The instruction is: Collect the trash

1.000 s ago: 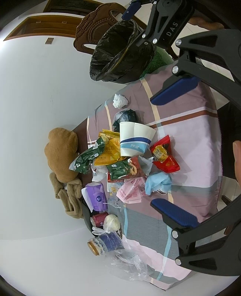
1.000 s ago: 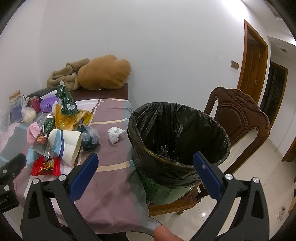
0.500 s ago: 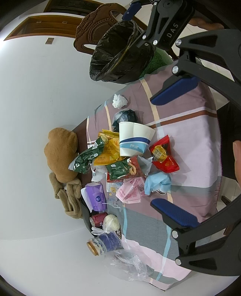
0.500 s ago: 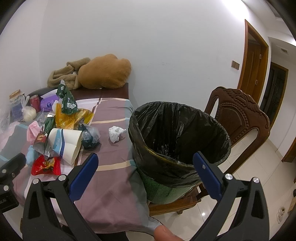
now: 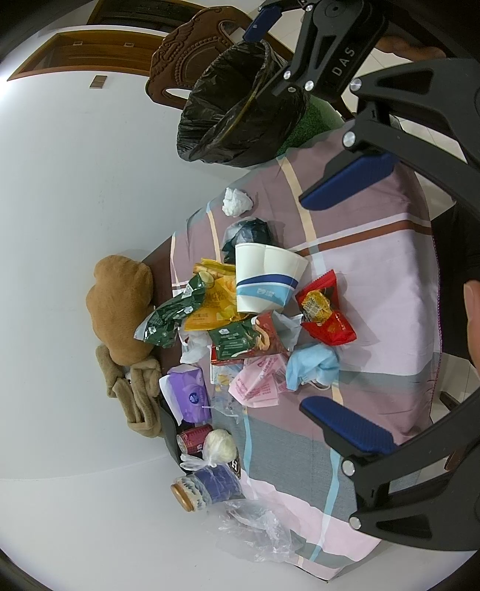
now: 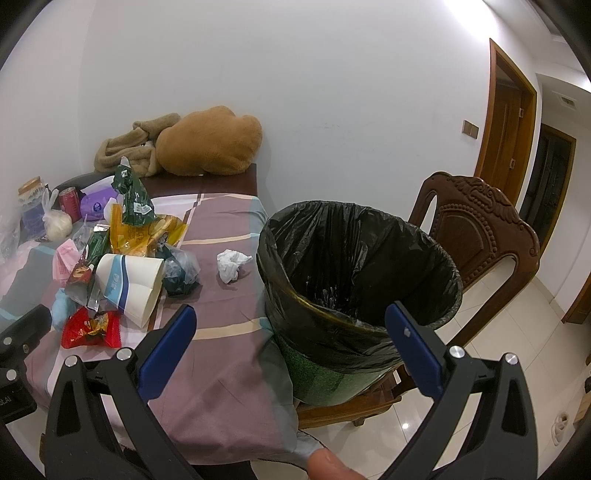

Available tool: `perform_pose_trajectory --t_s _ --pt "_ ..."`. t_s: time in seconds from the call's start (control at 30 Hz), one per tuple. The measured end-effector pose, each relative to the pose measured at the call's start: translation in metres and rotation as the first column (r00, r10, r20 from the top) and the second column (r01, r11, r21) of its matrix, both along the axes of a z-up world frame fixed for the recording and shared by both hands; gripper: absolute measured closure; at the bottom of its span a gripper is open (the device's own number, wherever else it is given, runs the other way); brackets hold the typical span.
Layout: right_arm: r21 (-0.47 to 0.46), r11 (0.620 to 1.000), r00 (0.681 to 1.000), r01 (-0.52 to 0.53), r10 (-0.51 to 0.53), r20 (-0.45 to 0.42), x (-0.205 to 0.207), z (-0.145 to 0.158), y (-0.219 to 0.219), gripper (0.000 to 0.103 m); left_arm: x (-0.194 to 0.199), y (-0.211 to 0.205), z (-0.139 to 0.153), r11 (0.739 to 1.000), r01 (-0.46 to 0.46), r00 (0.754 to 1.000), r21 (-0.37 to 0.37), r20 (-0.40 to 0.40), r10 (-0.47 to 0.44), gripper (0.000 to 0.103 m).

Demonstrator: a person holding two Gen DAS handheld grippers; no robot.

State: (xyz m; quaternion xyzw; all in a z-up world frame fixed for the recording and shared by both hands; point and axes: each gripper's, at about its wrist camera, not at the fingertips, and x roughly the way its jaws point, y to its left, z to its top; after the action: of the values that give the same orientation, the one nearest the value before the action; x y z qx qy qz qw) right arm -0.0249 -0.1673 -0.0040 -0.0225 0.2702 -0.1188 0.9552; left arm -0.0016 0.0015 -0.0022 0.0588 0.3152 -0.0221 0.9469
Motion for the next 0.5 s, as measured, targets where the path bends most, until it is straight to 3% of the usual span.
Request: perform_pose_trajectory --t_s 0.5 --pt "-0.002 1.000 1.000 -0.002 0.002 -0.004 -0.0004 -0.0036 0.0017 0.003 -0.0054 -0.0009 -0.0090 1.000 0.001 1.000 -0.004 -0.004 -0.001 0.003"
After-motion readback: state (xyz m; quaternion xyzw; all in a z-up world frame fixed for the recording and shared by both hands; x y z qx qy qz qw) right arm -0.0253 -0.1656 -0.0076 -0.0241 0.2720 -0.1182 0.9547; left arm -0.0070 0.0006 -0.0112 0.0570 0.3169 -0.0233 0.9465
